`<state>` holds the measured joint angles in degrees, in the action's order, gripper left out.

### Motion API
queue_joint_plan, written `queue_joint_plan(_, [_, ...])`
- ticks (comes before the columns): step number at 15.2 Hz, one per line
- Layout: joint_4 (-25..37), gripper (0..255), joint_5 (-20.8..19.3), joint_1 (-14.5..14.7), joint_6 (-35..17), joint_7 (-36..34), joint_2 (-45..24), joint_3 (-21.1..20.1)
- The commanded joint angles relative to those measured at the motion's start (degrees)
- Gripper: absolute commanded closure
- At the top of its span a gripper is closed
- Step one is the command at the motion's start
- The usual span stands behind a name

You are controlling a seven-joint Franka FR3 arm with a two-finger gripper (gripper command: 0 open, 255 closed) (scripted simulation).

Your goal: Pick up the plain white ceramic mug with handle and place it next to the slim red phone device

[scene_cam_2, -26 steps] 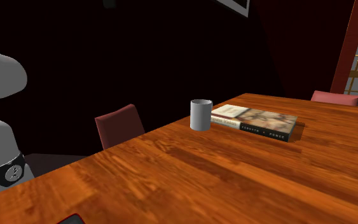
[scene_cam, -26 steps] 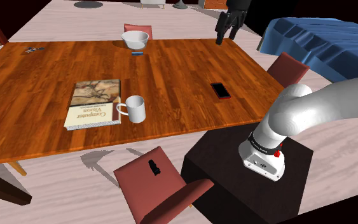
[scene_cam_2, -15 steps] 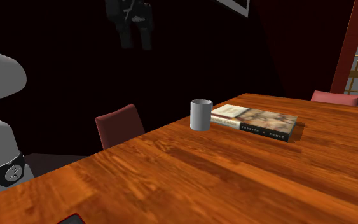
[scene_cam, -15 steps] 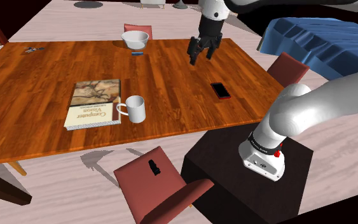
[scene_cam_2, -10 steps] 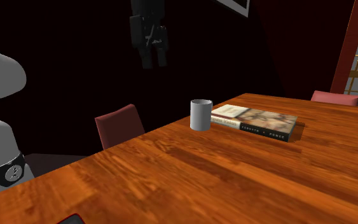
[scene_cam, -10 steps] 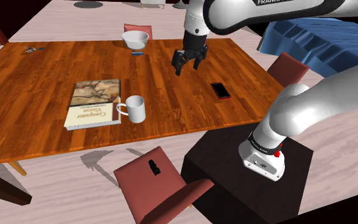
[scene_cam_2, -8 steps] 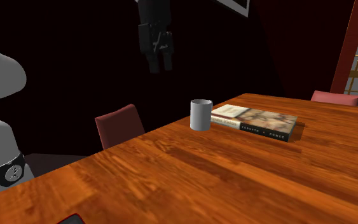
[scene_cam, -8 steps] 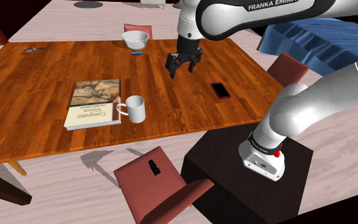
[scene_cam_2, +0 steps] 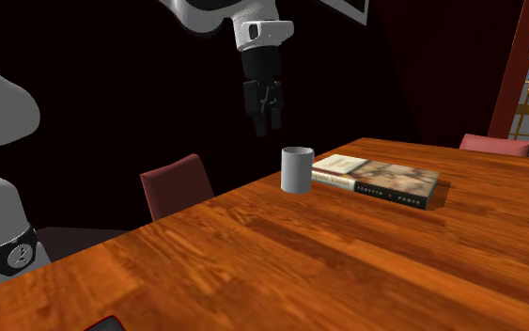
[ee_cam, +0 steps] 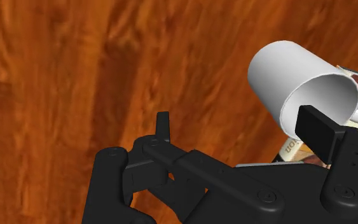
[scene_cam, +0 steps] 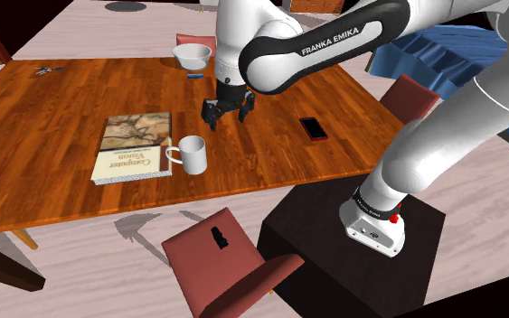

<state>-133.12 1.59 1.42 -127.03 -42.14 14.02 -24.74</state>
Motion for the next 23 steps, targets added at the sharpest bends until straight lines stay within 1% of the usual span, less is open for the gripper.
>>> queue_joint_plan(1, [1.54, 0, -2.62, -0.51, -2.75, -4.44, -4.3, -2.0])
queue_joint_plan(4, [5.44, 0, -8.26, -0.84, -5.34, -11.78, -11.54, -4.32])
queue_joint_plan(6, [8.35, 0, -12.4, -0.42, -6.36, -16.58, -16.28, -5.03])
queue_joint_plan(14, [7.23, 0, -16.54, -0.09, -11.16, -19.4, -20.86, -4.17])
queue_joint_plan(22, [7.23, 0, -16.53, -0.08, -11.16, -19.39, -20.85, -4.16])
queue_joint_plan(23, [7.23, 255, -16.53, -0.08, -11.16, -19.39, -20.85, -4.16])
